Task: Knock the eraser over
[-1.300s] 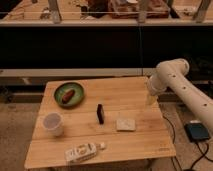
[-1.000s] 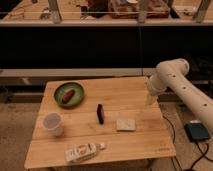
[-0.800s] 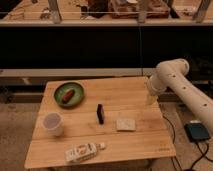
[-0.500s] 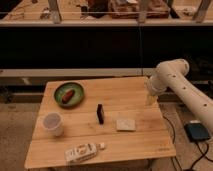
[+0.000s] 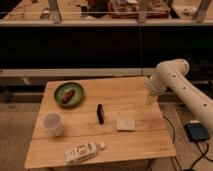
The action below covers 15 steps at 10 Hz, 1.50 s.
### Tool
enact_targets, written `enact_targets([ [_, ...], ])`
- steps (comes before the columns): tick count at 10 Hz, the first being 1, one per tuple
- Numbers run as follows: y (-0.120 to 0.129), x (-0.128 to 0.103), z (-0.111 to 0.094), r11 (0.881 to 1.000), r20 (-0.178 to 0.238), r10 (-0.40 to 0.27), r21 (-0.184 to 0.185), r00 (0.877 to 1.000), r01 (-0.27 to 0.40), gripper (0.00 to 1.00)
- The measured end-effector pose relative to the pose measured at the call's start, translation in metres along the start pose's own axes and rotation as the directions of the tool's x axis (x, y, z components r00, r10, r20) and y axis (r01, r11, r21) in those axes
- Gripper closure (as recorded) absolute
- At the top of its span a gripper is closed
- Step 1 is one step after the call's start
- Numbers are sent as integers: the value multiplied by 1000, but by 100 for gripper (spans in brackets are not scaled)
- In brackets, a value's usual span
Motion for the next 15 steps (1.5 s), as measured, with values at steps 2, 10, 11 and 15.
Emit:
enact_targets([
  [2, 0, 0, 0, 1000, 0, 0, 0, 1000, 0, 35],
  [10, 13, -27, 18, 997, 68, -66, 33, 995, 64, 61],
  [11, 18, -33, 18, 996, 92, -90, 25, 992, 88, 73],
  [15, 31, -84, 25, 984, 173, -177, 14, 969, 177, 96],
])
